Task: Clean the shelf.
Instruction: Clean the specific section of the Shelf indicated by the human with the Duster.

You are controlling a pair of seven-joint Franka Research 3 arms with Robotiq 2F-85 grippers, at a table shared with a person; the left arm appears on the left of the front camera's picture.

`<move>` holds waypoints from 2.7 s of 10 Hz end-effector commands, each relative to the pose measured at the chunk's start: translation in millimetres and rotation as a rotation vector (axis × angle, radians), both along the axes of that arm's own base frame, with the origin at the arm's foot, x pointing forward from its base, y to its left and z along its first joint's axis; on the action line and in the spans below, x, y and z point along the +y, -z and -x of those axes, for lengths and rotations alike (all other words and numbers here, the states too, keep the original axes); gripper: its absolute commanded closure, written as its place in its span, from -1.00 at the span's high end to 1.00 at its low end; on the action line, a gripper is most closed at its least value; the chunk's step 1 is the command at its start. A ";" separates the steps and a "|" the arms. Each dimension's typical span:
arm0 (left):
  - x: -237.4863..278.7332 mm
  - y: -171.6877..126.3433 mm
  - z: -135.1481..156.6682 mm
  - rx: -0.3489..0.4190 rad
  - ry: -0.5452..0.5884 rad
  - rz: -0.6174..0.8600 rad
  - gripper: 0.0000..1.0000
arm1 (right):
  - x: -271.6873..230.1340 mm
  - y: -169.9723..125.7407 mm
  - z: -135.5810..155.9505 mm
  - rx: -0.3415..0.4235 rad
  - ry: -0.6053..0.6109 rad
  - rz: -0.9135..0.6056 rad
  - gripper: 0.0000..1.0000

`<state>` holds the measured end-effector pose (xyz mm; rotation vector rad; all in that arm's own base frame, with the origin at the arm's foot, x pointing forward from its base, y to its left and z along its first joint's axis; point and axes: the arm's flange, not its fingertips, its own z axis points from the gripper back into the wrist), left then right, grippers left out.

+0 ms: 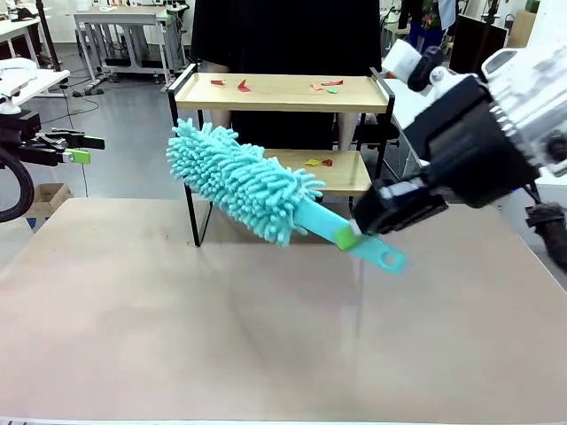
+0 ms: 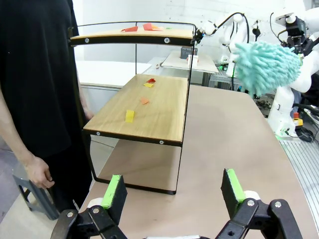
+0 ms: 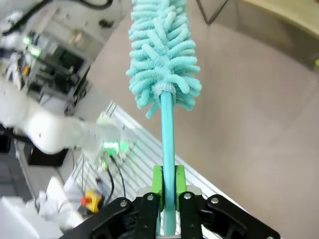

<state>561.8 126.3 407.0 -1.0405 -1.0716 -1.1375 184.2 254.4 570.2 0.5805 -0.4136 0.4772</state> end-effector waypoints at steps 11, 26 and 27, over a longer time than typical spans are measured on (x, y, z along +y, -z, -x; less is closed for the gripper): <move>-0.6 -2.5 1.0 -0.009 -0.001 0.000 1.00 | 86.9 20.8 -24.1 0.028 0.268 0.003 -0.74; -0.6 -2.5 1.0 -0.009 -0.001 0.000 1.00 | 244.7 25.3 -150.3 0.012 0.634 0.041 -0.74; -0.6 -2.5 1.0 -0.009 -0.001 0.000 1.00 | 249.6 31.2 -160.2 0.029 0.640 0.038 -0.74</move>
